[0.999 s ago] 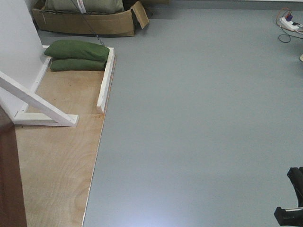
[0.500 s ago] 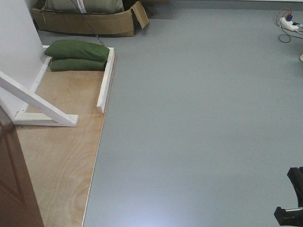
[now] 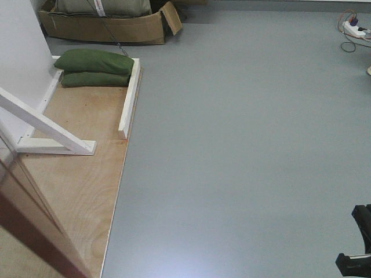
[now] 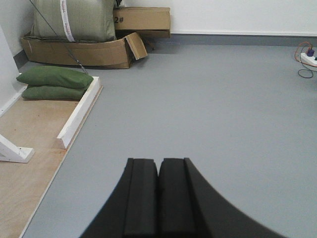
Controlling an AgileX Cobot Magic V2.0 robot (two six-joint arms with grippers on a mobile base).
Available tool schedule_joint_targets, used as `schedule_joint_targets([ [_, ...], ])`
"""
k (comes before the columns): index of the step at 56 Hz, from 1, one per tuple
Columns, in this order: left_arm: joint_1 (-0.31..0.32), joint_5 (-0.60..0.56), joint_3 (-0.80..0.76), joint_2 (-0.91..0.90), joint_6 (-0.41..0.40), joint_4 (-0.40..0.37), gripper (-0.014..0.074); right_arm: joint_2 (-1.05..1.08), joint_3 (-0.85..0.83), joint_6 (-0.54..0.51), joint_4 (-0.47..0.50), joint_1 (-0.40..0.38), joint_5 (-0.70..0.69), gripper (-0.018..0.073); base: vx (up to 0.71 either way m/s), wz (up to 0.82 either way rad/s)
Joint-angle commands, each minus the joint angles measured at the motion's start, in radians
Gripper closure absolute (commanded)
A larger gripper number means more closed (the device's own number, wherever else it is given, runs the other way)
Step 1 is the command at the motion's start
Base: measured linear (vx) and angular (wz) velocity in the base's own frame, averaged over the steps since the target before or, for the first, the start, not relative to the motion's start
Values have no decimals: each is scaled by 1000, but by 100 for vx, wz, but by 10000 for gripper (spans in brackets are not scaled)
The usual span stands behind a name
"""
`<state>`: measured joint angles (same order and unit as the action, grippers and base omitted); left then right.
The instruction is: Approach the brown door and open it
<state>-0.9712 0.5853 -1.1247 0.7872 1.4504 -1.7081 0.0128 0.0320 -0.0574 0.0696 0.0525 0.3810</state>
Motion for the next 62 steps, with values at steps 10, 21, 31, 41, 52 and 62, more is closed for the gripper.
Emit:
schedule_joint_targets([
  [10, 64, 227, -29, -3, -8, -66, 603, 6, 3, -8, -3, 1, -77, 559, 0, 0],
  [21, 224, 250, -29, -3, -8, -55, 603, 6, 3, -8, -3, 1, -77, 559, 0, 0],
  [31, 417, 202, -29, 5, -8, -45, 603, 6, 3, -8, -3, 1, -83, 559, 0, 0],
  [41, 610, -57, -29, 29, -6, -29, 603, 6, 3, -8, -3, 1, -82, 559, 0, 0],
  [52, 859, -495, -28, 47, -3, -3, 603, 6, 3, -8, -3, 1, -82, 559, 0, 0],
  [62, 1053, -726, -21, 47, 126, -3, 603, 6, 3, -8, -3, 1, -81, 559, 0, 0],
])
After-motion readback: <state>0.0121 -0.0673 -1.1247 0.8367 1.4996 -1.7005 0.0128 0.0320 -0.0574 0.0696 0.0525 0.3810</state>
